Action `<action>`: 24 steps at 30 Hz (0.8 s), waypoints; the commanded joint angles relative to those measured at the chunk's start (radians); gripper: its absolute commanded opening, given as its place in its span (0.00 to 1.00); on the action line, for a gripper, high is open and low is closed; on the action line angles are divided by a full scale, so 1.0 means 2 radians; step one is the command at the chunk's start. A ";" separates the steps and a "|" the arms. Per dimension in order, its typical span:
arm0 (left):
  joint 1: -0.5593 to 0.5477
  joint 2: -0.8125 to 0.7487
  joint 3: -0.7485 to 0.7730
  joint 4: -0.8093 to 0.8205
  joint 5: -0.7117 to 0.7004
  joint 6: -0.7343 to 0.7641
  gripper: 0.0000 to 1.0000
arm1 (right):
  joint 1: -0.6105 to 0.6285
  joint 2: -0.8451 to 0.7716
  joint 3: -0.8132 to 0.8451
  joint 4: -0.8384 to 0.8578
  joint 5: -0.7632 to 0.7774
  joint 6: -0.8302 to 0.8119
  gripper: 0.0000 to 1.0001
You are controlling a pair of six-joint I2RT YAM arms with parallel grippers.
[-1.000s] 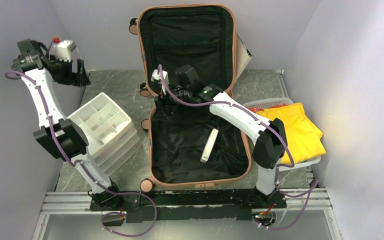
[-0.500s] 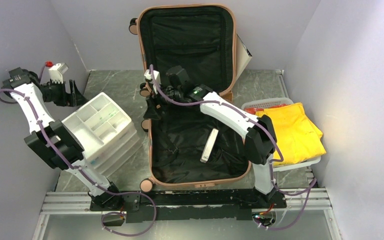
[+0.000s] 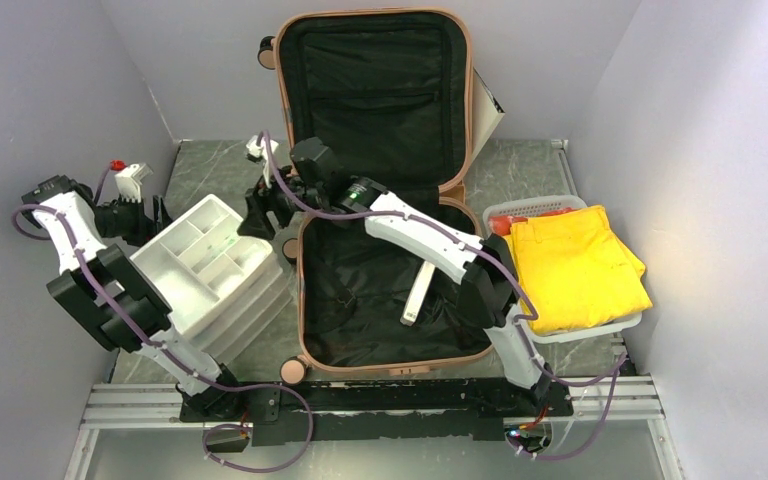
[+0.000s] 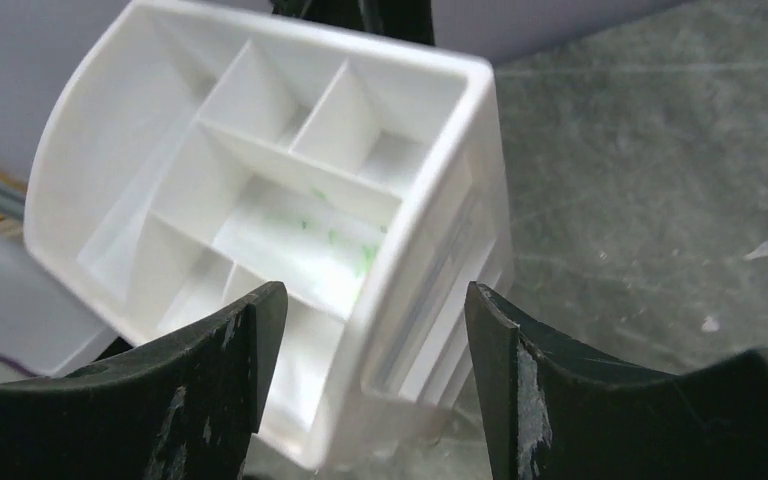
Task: Open, take out, and arrange the luggage
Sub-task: Adjust the storage box at the center of the board.
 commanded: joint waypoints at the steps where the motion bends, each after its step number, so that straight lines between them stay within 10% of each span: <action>1: -0.001 -0.028 -0.010 -0.024 0.019 0.031 0.86 | 0.018 0.007 0.052 -0.003 0.087 -0.048 0.69; 11: -0.001 -0.041 -0.024 -0.011 0.023 0.023 0.87 | 0.047 0.039 0.078 -0.082 0.191 -0.156 0.60; 19: -0.001 -0.035 -0.054 -0.010 0.016 0.049 0.87 | 0.057 0.059 0.099 -0.100 0.237 -0.171 0.00; 24: -0.001 -0.052 -0.102 0.036 0.006 0.031 0.88 | 0.012 0.005 0.007 -0.058 0.184 -0.144 0.00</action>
